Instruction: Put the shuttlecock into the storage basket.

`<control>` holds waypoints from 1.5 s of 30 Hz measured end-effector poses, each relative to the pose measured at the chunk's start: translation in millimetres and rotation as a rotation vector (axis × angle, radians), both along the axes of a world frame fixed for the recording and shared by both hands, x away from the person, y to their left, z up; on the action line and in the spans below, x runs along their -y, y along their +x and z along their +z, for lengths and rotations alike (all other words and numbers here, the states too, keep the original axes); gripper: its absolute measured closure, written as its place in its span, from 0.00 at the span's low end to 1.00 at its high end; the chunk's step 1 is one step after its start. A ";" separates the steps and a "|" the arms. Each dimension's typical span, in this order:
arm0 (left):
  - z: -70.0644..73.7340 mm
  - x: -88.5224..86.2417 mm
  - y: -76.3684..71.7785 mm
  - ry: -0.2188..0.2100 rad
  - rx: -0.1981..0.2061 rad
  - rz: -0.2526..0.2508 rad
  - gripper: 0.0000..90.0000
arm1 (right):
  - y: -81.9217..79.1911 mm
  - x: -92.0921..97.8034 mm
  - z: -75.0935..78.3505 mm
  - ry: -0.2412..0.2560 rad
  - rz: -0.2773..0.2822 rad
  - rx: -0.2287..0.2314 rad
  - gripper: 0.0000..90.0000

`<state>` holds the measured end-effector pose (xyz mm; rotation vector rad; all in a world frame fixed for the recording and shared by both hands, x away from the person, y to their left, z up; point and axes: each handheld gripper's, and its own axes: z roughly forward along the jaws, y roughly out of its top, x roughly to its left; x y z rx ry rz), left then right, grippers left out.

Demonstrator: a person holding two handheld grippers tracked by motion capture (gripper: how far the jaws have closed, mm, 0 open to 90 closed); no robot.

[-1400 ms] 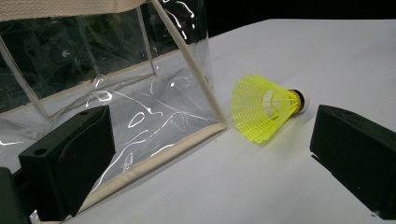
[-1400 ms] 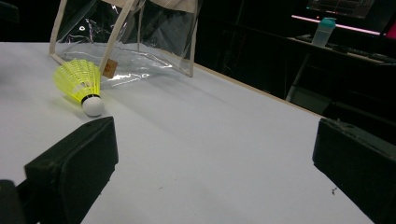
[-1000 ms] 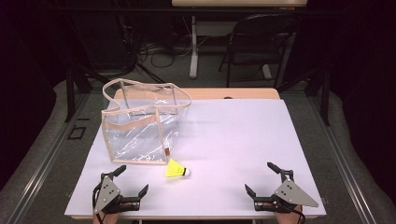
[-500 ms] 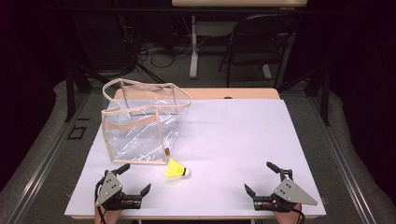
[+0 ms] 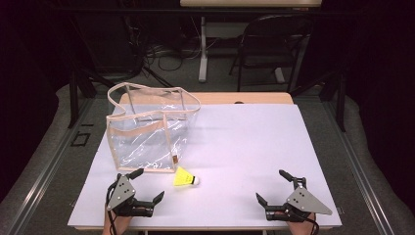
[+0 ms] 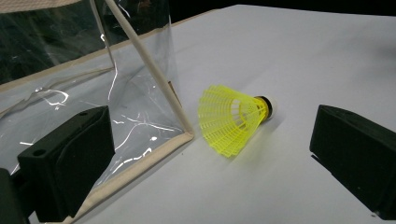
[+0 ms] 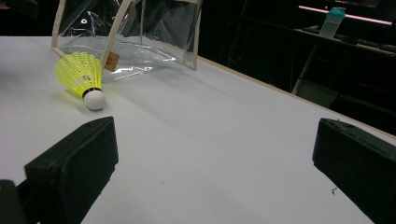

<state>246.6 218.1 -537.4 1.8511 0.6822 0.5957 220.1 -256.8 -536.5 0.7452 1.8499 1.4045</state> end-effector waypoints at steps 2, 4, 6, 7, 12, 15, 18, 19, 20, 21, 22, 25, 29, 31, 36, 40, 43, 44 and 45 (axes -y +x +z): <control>1.0 1.6 0.9 0.006 -0.003 -0.007 0.00 | -0.2 0.0 0.2 -0.002 -0.001 -0.001 0.00; 1.8 3.4 1.9 0.009 -0.007 -0.015 0.00 | 0.1 -0.4 -0.1 0.000 0.001 -0.001 0.00; 2.8 5.5 4.0 0.012 -0.009 -0.026 0.00 | 0.4 -0.6 -0.2 -0.003 0.002 -0.002 0.00; 3.2 6.3 4.4 0.009 -0.013 -0.027 0.00 | 0.4 -0.6 -0.3 -0.004 0.002 -0.004 0.00; 5.0 8.7 6.6 0.016 -0.012 -0.039 0.00 | 0.6 -0.7 -0.4 -0.006 0.003 -0.006 0.00; 6.3 11.9 8.7 0.021 -0.017 -0.057 0.00 | 0.5 -0.8 -0.2 -0.008 0.004 -0.004 0.00; 7.2 14.5 10.3 0.026 -0.021 -0.066 0.00 | 0.5 -0.8 -0.2 -0.008 0.004 -0.004 0.00; 7.5 15.4 10.9 0.026 -0.024 -0.071 0.00 | 0.5 -0.9 -0.2 -0.009 0.004 -0.004 0.00; 7.9 16.2 11.4 0.033 -0.027 -0.073 0.00 | 0.4 -0.9 -0.1 -0.009 0.004 -0.004 0.00; 7.9 17.2 12.0 0.030 -0.027 -0.076 0.00 | 0.4 -1.0 -0.1 -0.010 0.005 -0.003 0.00; 8.0 17.9 12.7 0.031 -0.030 -0.082 0.00 | 0.3 -1.0 -0.1 -0.010 0.005 -0.003 0.00; 8.0 19.5 13.6 0.033 -0.034 -0.086 0.00 | 0.3 -0.9 -0.1 -0.010 0.004 -0.003 0.00; 8.5 22.2 15.6 0.043 -0.043 -0.098 0.00 | 0.7 -0.9 -0.3 -0.009 0.006 -0.004 0.00; 8.4 24.5 17.0 0.041 -0.041 -0.101 0.00 | 0.5 -1.0 -0.1 -0.010 0.006 -0.004 0.00; 8.8 27.0 18.7 0.045 -0.043 -0.105 0.00 | 0.6 -0.9 -0.2 -0.011 0.006 -0.006 0.00; 8.8 29.4 21.0 0.057 -0.056 -0.113 0.00 | 0.6 -0.7 -0.1 -0.011 0.005 -0.007 0.00; 8.4 30.9 22.2 0.061 -0.059 -0.117 0.00 | 0.7 -0.8 -0.1 -0.012 0.006 -0.007 0.00; 8.0 31.5 22.8 0.058 -0.059 -0.119 0.00 | 0.6 -0.8 -0.1 -0.012 0.007 -0.007 0.00; 8.2 31.7 23.0 0.063 -0.066 -0.122 0.00 | 0.6 -0.8 -0.1 -0.012 0.007 -0.007 0.00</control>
